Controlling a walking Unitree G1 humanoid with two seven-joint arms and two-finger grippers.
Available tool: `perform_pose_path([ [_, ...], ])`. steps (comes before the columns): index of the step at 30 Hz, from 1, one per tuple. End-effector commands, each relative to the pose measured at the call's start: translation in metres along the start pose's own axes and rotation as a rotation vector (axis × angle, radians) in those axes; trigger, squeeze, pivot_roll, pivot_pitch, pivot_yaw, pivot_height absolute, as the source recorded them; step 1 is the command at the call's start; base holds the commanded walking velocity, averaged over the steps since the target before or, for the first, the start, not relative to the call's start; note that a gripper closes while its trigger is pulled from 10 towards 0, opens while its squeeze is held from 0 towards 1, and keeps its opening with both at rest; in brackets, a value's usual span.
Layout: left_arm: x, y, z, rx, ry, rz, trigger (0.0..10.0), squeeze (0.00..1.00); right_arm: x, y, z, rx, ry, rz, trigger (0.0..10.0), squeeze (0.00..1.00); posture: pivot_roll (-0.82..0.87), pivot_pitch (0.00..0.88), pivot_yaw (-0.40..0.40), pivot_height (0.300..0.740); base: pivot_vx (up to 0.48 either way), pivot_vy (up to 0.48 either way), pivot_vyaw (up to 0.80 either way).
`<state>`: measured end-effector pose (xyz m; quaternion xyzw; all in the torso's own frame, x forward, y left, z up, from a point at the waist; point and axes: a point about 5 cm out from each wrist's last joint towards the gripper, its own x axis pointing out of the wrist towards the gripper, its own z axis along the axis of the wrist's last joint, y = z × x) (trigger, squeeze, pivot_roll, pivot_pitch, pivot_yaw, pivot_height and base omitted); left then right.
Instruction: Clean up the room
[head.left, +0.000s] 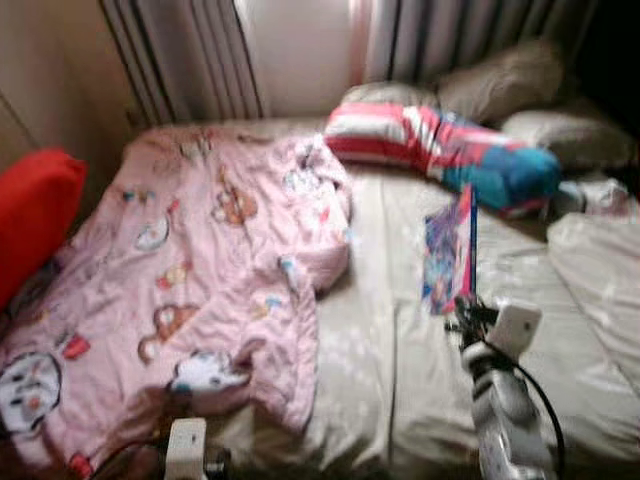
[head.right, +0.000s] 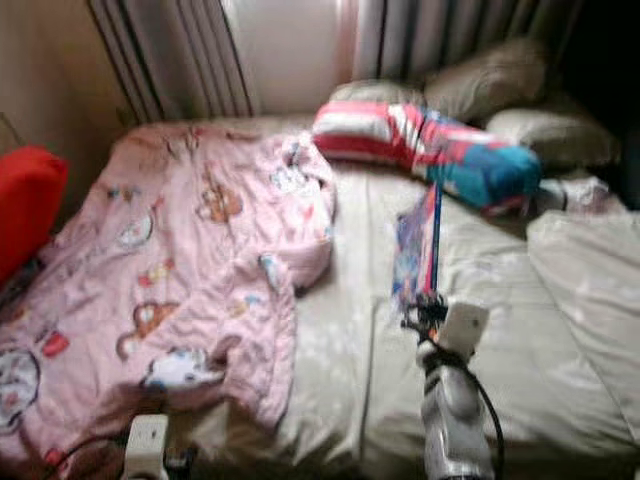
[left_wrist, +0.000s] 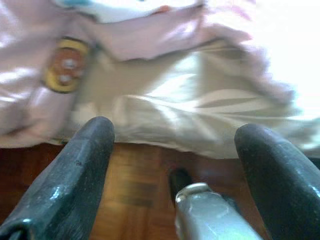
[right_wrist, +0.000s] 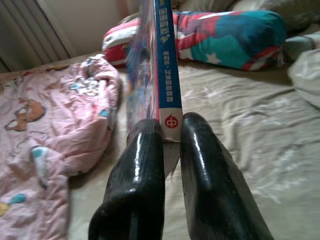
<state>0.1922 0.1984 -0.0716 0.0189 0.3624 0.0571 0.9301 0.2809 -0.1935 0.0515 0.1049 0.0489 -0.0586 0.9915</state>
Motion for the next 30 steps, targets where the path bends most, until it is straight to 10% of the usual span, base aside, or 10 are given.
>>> perform_pose_path([
  [1,-0.0024,0.0064,-0.0075,0.025,0.032,0.009,10.0,0.0,0.005,0.0092,0.0128,0.002,-0.068,0.027,10.0,0.0,-0.14,0.042,0.04,0.74,0.0,-0.266,0.0],
  [30,-0.0031,0.0159,-0.0106,0.023,0.062,0.029,10.0,0.0,0.0048,0.0089,0.0129,-0.013,-0.066,0.009,10.0,0.0,-0.13,0.119,0.044,0.74,0.0,-0.267,0.0],
])
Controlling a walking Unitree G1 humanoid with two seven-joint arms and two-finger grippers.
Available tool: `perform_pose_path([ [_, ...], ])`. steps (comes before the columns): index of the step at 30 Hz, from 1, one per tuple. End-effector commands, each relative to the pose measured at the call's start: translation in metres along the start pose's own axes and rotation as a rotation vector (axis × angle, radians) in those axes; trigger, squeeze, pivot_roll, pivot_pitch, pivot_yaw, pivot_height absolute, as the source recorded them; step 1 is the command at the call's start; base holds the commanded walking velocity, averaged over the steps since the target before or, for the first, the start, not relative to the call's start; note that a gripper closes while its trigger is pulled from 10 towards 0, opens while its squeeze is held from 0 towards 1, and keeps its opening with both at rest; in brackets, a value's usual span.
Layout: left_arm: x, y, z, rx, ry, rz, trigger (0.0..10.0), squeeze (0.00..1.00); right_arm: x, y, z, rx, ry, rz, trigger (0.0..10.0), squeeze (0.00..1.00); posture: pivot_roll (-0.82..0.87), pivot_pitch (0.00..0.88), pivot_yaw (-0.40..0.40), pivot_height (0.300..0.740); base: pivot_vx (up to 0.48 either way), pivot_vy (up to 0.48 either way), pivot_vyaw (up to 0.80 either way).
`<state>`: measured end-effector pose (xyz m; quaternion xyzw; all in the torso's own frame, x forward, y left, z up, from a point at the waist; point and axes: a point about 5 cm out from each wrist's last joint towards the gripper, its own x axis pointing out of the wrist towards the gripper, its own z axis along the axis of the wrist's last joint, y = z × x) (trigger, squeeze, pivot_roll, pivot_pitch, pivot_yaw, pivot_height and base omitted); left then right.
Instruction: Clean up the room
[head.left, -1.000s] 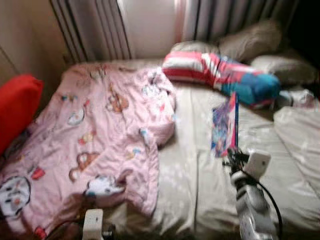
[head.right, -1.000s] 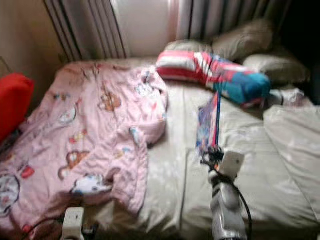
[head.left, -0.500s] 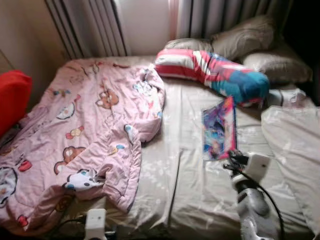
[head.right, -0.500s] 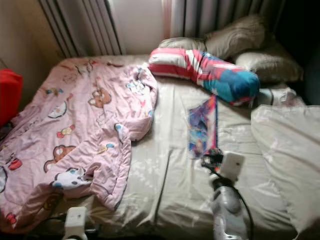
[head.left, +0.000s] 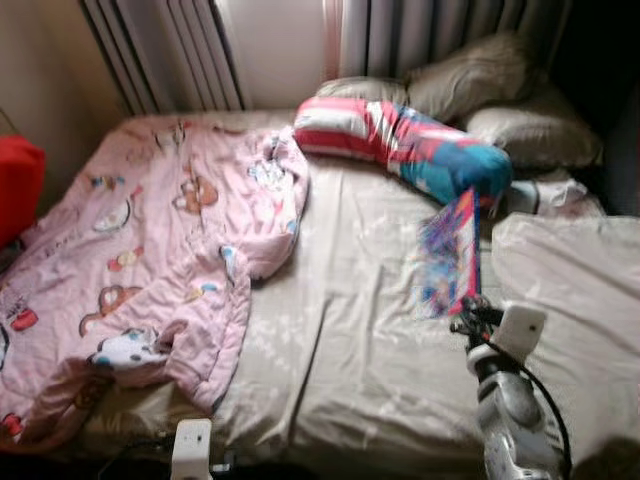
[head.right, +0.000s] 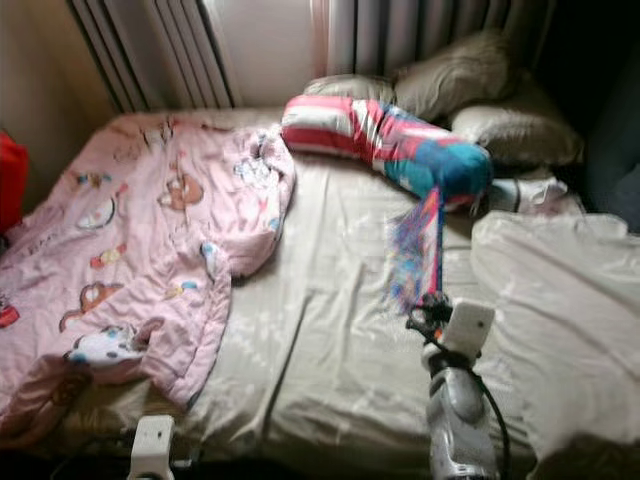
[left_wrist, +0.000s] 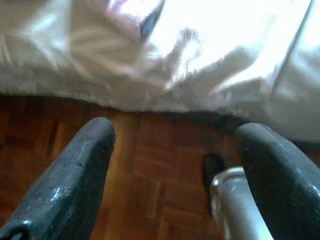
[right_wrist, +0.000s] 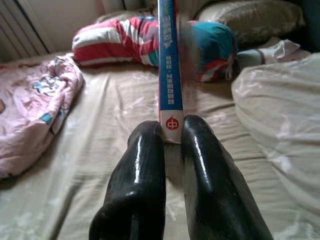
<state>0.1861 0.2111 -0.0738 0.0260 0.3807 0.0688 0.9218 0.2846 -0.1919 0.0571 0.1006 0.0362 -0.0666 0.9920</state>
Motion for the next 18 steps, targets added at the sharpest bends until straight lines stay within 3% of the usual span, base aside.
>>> perform_pose_path([
  [1,-0.0015,0.0029,-0.0053,0.018,0.024,0.002,10.0,0.0,0.002,0.0059,0.0073,-0.008,-0.038,0.022,10.0,0.0,-0.13,0.12,0.043,0.74,0.0,-0.247,0.0],
  [18,-0.0017,0.0016,-0.0072,0.011,0.036,-0.006,10.0,0.0,0.0002,0.0064,0.0059,-0.009,-0.039,0.011,10.0,0.0,-0.12,0.148,0.049,0.74,0.0,-0.029,0.0],
])
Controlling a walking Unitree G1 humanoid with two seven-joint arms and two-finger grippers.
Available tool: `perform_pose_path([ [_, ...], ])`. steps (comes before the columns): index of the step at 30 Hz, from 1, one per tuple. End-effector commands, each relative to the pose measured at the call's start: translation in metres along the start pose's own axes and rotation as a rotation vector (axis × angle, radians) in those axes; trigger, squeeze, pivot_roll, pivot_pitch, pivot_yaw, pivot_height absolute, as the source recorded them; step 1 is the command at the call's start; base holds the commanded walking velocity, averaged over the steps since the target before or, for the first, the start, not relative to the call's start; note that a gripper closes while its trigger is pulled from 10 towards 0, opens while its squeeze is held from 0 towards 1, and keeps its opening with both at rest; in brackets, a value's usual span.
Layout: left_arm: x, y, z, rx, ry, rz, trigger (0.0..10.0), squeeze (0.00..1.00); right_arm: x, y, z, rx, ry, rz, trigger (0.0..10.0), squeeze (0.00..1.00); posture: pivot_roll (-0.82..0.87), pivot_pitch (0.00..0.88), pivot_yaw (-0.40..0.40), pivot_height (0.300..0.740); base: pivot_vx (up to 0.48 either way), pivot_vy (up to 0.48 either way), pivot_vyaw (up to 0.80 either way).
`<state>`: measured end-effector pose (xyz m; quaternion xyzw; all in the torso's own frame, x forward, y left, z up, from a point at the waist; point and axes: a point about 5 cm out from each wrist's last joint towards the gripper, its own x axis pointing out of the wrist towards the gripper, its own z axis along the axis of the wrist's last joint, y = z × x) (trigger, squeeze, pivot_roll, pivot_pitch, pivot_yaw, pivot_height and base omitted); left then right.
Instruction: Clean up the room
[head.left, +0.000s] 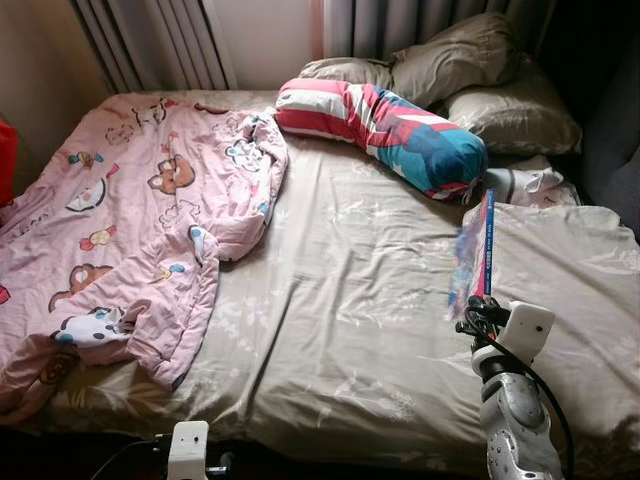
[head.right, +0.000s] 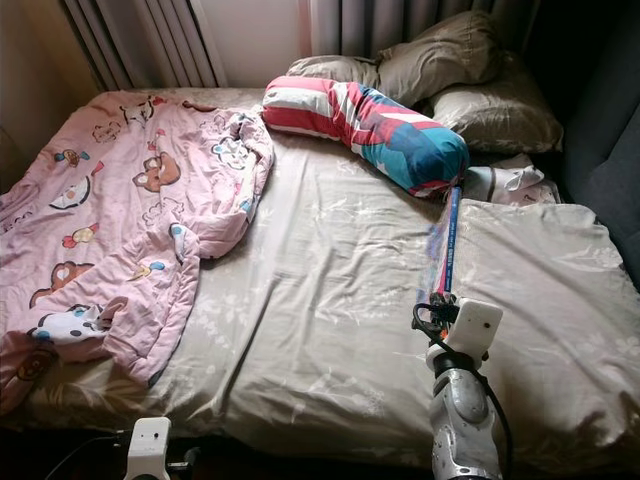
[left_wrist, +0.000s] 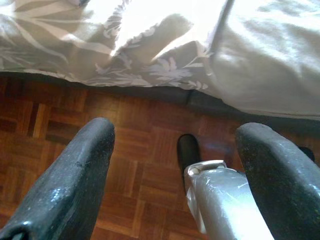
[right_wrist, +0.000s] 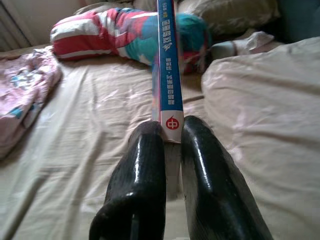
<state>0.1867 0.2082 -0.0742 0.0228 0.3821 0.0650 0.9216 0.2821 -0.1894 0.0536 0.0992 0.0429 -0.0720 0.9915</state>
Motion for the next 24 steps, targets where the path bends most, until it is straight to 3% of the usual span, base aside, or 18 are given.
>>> perform_pose_path([
  [1,-0.002,0.0044,-0.0071,0.013,0.032,0.003,10.0,0.0,0.0026,0.005,0.0101,-0.005,-0.052,0.021,10.0,0.0,-0.12,0.151,0.05,0.74,0.0,0.0,0.0],
  [13,-0.0015,0.003,-0.006,0.025,0.031,-0.01,10.0,0.0,0.0035,0.0046,0.0093,0.004,-0.04,0.014,10.0,0.0,-0.12,0.165,0.052,0.74,0.0,0.0,0.0],
  [24,-0.0015,0.0012,-0.006,0.035,0.03,-0.016,10.0,0.0,0.0039,0.0079,0.0093,0.002,-0.034,0.025,10.0,0.0,-0.12,0.17,0.05,0.74,0.0,-0.05,-0.78],
])
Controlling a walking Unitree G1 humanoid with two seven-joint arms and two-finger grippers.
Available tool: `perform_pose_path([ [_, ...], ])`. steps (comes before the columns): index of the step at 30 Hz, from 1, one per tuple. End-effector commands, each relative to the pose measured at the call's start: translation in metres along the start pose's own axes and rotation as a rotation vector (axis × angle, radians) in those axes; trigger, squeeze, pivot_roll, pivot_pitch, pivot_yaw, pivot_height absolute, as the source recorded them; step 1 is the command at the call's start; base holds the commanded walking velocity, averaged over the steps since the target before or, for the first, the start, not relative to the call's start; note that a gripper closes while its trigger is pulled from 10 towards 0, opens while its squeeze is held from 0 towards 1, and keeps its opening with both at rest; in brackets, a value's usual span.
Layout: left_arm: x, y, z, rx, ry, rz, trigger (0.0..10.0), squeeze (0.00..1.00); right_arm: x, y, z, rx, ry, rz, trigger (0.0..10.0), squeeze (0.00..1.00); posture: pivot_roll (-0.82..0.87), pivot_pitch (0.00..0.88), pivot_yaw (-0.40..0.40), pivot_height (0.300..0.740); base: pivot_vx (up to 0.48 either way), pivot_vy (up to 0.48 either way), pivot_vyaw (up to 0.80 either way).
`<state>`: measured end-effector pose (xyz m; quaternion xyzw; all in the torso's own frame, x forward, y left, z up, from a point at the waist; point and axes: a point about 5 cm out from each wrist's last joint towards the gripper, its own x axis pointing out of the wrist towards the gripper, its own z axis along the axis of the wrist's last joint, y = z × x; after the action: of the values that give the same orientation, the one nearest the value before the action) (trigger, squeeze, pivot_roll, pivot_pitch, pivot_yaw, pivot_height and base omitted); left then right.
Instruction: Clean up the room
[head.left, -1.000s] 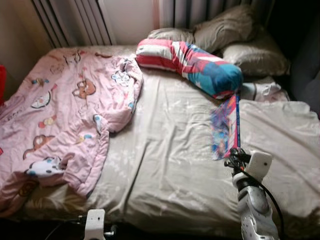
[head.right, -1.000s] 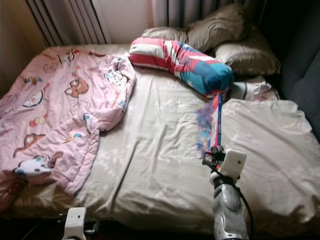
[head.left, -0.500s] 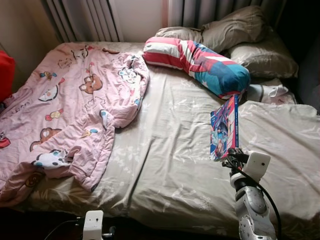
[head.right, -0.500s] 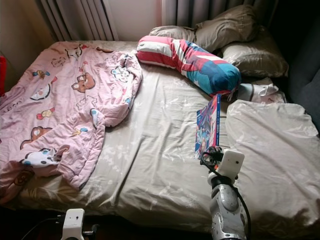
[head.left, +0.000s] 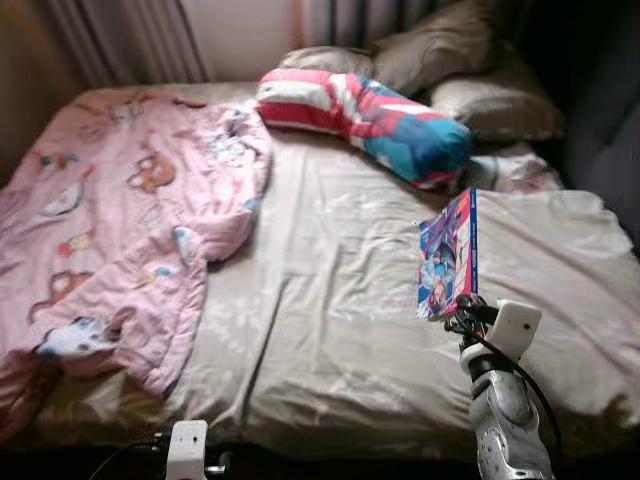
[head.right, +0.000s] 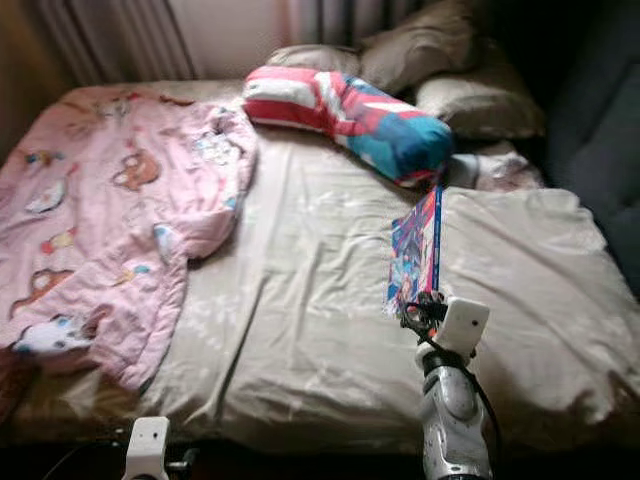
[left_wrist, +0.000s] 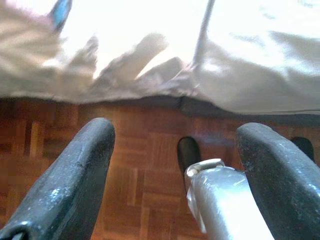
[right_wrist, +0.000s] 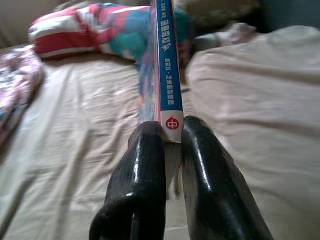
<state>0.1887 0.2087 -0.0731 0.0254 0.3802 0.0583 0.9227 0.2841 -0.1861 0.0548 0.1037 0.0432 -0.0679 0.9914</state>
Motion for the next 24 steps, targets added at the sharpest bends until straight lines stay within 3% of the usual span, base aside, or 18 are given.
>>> perform_pose_path([
  [1,-0.0022,0.0005,-0.0081,0.023,0.035,-0.005,10.0,0.0,0.0025,0.0046,0.0092,0.002,-0.041,0.017,10.0,0.0,-0.12,0.172,0.049,0.74,0.0,-0.281,-0.77],
  [14,-0.0009,-0.0027,-0.0049,0.029,0.026,-0.009,10.0,0.0,0.0022,0.006,0.0099,-0.01,-0.047,0.018,10.0,0.0,-0.11,0.176,0.05,0.74,0.0,0.0,0.0],
  [19,-0.0006,-0.0039,-0.0032,0.032,0.016,-0.011,10.0,0.0,0.0021,0.0067,0.0088,-0.002,-0.036,0.02,10.0,0.0,-0.11,0.177,0.051,0.74,0.0,-0.366,0.0],
  [24,-0.0008,-0.0033,-0.003,0.031,0.01,-0.009,10.0,0.0,0.002,0.007,0.0083,-0.002,-0.033,0.024,10.0,0.0,-0.12,0.175,0.052,0.74,0.0,0.0,-0.33],
])
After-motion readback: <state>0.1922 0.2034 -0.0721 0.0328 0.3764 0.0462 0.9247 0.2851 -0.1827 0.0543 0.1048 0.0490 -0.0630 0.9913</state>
